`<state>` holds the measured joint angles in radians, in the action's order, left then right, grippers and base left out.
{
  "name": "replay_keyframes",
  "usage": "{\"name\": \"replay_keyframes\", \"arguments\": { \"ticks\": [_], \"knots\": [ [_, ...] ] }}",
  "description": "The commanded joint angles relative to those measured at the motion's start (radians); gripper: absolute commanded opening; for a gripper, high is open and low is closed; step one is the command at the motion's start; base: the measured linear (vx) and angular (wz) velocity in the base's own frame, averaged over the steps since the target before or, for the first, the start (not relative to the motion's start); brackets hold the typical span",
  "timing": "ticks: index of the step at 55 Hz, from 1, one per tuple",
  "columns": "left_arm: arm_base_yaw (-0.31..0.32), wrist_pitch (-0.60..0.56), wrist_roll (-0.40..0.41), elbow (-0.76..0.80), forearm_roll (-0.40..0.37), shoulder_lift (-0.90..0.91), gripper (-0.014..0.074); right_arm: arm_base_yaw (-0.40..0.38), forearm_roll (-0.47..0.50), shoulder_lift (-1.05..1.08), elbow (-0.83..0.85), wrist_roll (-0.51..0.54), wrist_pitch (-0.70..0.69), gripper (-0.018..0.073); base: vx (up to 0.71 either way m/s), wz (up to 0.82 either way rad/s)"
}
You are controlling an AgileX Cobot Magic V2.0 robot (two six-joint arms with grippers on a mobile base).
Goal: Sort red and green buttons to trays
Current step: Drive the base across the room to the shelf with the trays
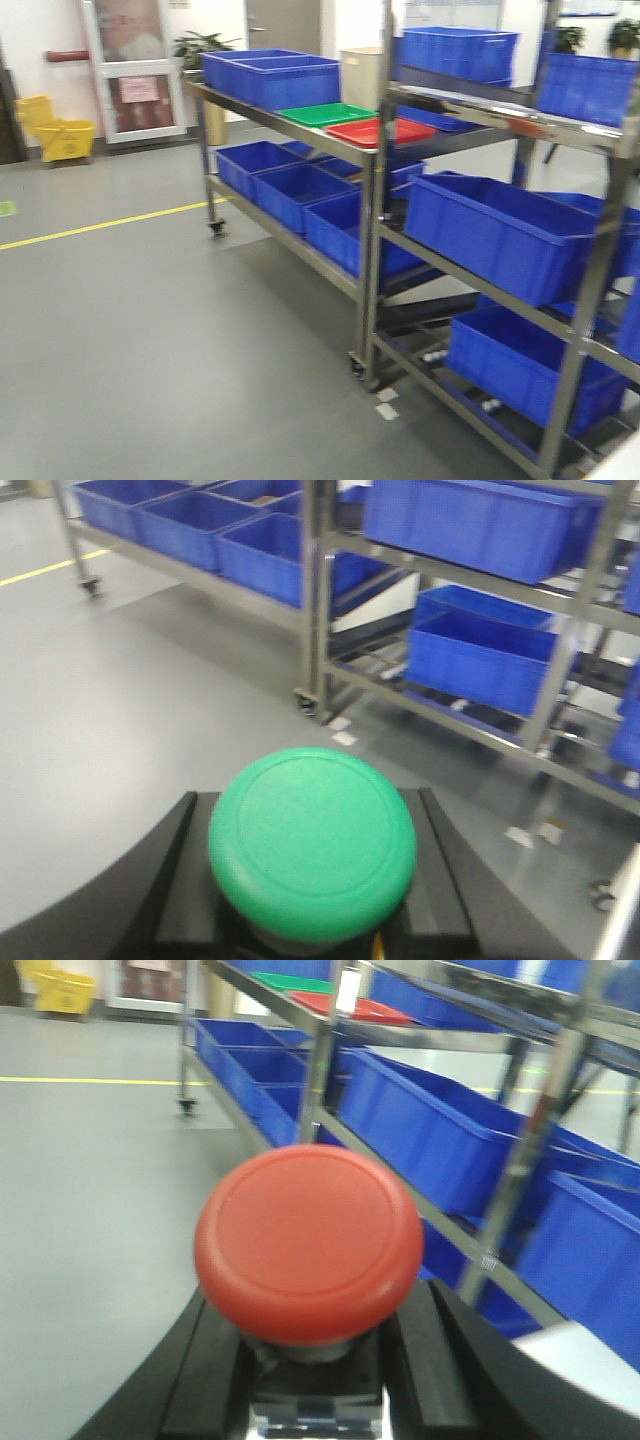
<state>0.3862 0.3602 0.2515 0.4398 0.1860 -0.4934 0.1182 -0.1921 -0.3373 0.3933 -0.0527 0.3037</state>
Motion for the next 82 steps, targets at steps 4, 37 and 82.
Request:
{"name": "replay_keyframes", "arguments": {
  "ticks": [4, 37, 82],
  "knots": [
    [0.004, -0.087, 0.002, 0.032, -0.001, 0.001, 0.0, 0.0, -0.007, -0.006, 0.036, 0.01, -0.095, -0.001, 0.02, 0.53],
    [0.004, -0.087, 0.002, 0.032, -0.001, 0.001, 0.0, 0.0, -0.008, -0.006, 0.036, 0.01, -0.094, -0.001, 0.16, 0.69],
    [0.004, -0.087, 0.002, 0.032, -0.001, 0.001, 0.0, 0.0, -0.008, -0.006, 0.036, 0.01, -0.088, -0.001, 0.4, 0.04]
  ]
}}
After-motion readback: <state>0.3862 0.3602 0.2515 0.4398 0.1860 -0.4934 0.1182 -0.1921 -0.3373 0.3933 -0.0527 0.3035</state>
